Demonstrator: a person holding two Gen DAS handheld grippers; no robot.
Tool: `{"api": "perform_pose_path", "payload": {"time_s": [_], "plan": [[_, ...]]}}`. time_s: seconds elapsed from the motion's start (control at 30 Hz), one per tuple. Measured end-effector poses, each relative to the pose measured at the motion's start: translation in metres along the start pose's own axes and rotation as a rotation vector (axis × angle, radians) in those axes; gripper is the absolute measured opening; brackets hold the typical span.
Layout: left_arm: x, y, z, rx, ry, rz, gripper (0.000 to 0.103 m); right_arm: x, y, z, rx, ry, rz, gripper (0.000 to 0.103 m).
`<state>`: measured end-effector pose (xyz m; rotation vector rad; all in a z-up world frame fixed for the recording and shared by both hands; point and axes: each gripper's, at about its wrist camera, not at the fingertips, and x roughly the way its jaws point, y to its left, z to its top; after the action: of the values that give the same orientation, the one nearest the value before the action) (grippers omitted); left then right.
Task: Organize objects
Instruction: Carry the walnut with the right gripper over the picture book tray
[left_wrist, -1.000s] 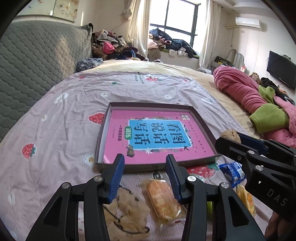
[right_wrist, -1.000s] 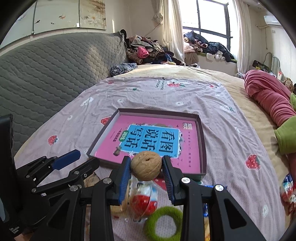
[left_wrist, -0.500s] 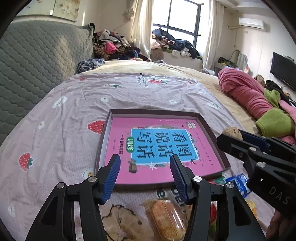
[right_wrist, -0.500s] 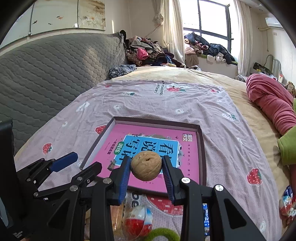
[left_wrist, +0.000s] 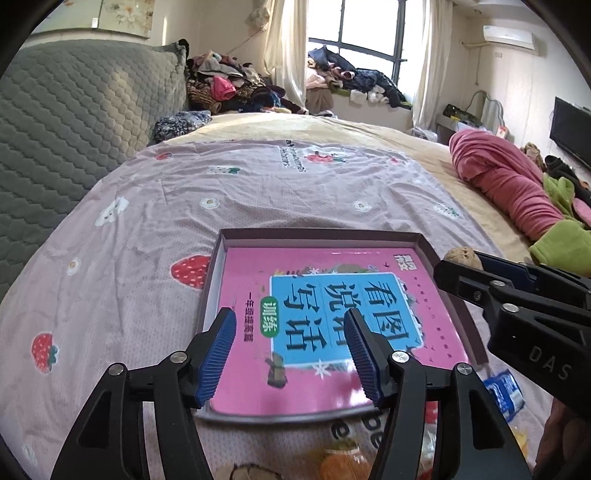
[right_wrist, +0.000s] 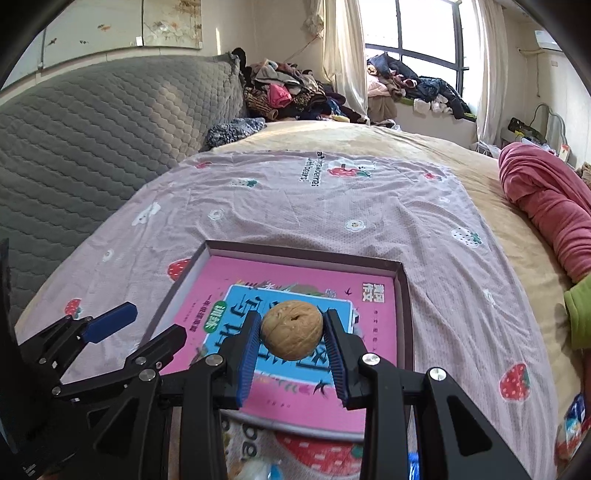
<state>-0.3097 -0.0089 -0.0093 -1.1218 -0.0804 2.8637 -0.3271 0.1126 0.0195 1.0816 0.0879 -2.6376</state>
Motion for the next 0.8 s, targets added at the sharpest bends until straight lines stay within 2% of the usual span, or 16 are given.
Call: {"api": "perform_pose_path", "payload": {"time_s": [0.37,0.5,0.8], "plan": [[0.048,0.003,0.024,-0.009,0.047,0.02,0.072,0.071,-0.026,0.022,0.039,0.108,0.004,0.035],[0.066,0.009,0.026,-0.024,0.08,0.03,0.072,0.091,-0.031,0.024,0.047,0.132,0.006,0.035],[0.085,0.008,0.024,-0.022,0.102,0.049,0.074,0.128,-0.034,0.019,0.031,0.198,-0.026,0.035]]}}
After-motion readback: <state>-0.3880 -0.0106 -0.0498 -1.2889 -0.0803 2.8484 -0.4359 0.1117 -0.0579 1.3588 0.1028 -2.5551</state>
